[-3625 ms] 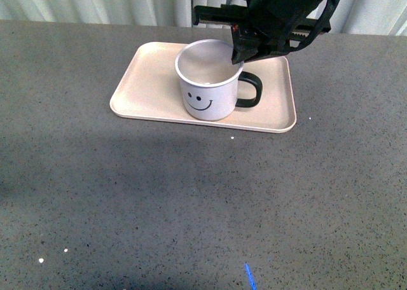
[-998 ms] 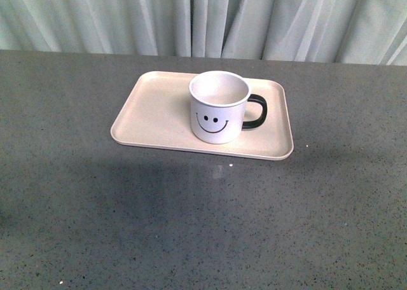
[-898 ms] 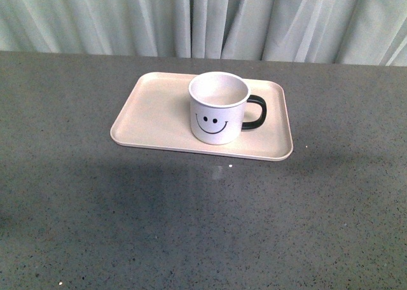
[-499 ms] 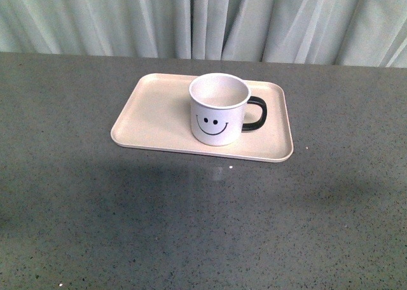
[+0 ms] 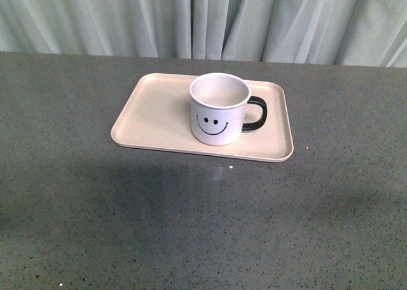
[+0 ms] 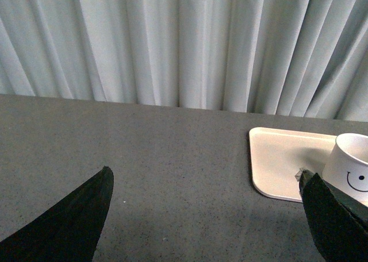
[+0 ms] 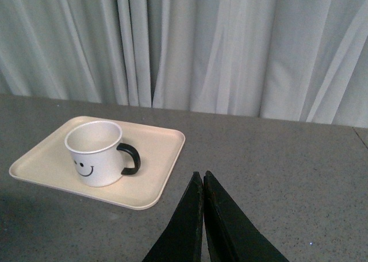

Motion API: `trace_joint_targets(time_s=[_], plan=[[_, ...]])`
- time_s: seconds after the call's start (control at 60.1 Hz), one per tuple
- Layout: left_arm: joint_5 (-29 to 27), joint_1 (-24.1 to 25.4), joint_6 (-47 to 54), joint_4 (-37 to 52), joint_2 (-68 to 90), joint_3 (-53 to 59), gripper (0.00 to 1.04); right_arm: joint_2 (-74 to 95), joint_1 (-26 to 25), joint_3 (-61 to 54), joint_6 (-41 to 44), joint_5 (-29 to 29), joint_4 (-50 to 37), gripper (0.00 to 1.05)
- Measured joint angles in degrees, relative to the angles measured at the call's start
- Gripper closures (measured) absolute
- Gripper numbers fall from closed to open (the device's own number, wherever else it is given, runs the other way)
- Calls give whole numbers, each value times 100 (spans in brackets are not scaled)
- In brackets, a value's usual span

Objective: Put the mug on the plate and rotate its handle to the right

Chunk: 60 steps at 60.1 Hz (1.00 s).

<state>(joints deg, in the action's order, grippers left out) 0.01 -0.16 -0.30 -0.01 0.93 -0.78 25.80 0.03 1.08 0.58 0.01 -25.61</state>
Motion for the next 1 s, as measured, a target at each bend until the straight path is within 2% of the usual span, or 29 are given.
trace_joint_targets(time_s=[0.781, 0.881, 0.998], plan=[[0, 0, 2, 0, 0, 0, 9, -1576, 0, 0, 0, 0, 1550, 103], [-2, 0, 2, 0, 0, 0, 9, -2306, 0, 0, 0, 7, 2457, 103], [0, 0, 2, 0, 0, 0, 9, -2540, 0, 0, 0, 2, 2542, 103]])
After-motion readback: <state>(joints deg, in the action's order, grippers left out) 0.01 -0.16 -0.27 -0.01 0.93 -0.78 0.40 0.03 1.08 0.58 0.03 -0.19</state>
